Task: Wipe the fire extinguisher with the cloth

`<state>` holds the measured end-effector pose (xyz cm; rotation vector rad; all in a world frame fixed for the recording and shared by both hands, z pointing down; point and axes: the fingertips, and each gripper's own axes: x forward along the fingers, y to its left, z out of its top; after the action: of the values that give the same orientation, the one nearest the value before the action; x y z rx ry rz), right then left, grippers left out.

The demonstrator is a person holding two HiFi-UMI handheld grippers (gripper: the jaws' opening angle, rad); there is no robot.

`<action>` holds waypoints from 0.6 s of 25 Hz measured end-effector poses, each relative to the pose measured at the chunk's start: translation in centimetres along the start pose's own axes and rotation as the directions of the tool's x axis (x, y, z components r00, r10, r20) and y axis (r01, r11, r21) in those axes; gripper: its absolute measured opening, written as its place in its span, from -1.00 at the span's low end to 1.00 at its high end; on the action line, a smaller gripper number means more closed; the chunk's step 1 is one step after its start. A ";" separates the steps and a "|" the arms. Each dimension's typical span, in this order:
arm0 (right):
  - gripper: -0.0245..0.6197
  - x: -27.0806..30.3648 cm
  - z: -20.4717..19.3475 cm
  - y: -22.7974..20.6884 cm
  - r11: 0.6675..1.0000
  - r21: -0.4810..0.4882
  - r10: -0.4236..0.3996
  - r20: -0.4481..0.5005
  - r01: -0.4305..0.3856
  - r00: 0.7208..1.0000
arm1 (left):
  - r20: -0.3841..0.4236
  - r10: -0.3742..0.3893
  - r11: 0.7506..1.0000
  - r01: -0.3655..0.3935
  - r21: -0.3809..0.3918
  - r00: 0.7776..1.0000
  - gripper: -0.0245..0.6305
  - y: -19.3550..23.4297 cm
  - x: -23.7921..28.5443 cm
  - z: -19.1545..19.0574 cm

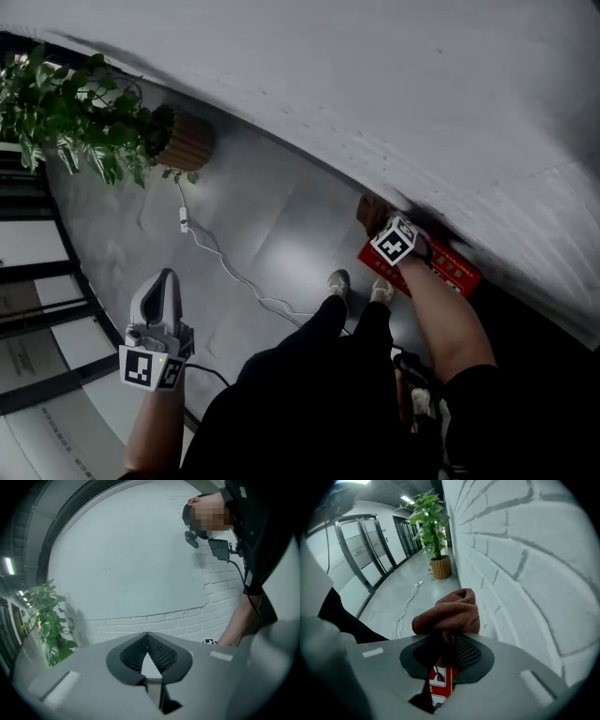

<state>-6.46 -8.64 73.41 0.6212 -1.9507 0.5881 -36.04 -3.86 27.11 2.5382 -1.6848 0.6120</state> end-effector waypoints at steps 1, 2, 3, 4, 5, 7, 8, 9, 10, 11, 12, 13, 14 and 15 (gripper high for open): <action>-0.72 1.0 -0.7 0.3 1.000 0.012 0.015 -0.036 -0.014 0.999 | -0.009 0.024 1.000 -0.024 0.001 1.000 -0.93 0.5 -0.9 0.0; -0.72 1.7 -1.5 0.6 0.999 0.031 0.026 -0.063 -0.024 0.998 | -0.014 0.043 0.999 -0.043 0.003 0.999 -0.93 0.9 -1.6 0.0; -0.72 1.9 -2.3 0.6 0.998 0.051 0.029 -0.071 -0.025 0.997 | -0.016 0.056 0.998 -0.056 0.007 0.998 -0.93 1.3 -2.0 0.1; -0.72 1.7 -3.1 0.4 0.997 0.070 0.023 -0.066 -0.018 0.998 | -0.014 0.062 0.998 -0.062 0.008 0.998 -0.93 1.5 -2.2 0.3; -0.72 1.1 -3.9 0.1 0.996 0.088 0.013 -0.058 -0.008 0.998 | -0.012 0.064 0.998 -0.064 0.007 0.998 -0.93 1.5 -2.2 0.4; -0.72 -0.4 -6.2 -0.7 0.992 0.127 -0.007 -0.050 0.013 0.999 | -0.005 0.051 0.999 -0.051 -0.005 0.999 -0.93 1.1 -1.5 0.5; -0.72 -1.2 -7.7 -1.1 0.988 0.151 -0.015 -0.048 0.022 0.999 | 0.000 0.034 0.999 -0.034 -0.011 0.999 -0.93 0.6 -0.7 0.5; -0.73 -2.1 -9.3 -1.6 0.984 0.173 -0.023 -0.047 0.031 0.999 | 0.008 0.010 1.000 -0.010 -0.011 1.000 -0.93 -0.2 0.2 0.5; -0.73 -3.0 -11.0 -1.9 0.981 0.192 -0.031 -0.048 0.040 0.998 | 0.015 -0.021 1.000 0.021 -0.004 1.000 -0.93 -1.1 1.2 0.7; -0.73 -3.9 -12.7 -2.1 0.978 0.205 -0.040 -0.053 0.050 0.998 | 0.022 -0.058 0.998 0.058 0.010 0.998 -0.93 -2.2 2.3 0.9; -0.73 -4.9 -14.4 -2.2 0.975 0.215 -0.050 -0.060 0.062 0.997 | 0.029 -0.098 0.995 0.097 0.021 0.995 -0.93 -3.4 3.5 1.2; -0.73 -5.9 -15.9 -2.3 0.971 0.229 -0.061 -0.066 0.075 0.996 | 0.036 -0.135 0.991 0.134 0.024 0.990 -0.93 -4.5 4.6 1.5; -0.73 -7.0 -17.4 -2.3 0.964 0.250 -0.070 -0.073 0.087 0.995 | 0.044 -0.168 0.986 0.167 0.016 0.985 -0.93 -5.5 5.7 1.8; -0.73 -8.0 -19.0 -2.2 0.957 0.274 -0.080 -0.082 0.100 0.993 | 0.053 -0.197 0.980 0.197 0.006 0.979 -0.93 -6.4 6.8 2.1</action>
<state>10.54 3.10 74.40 0.8482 -1.7775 0.8240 -27.39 -7.67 28.69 2.7003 -1.4216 0.5341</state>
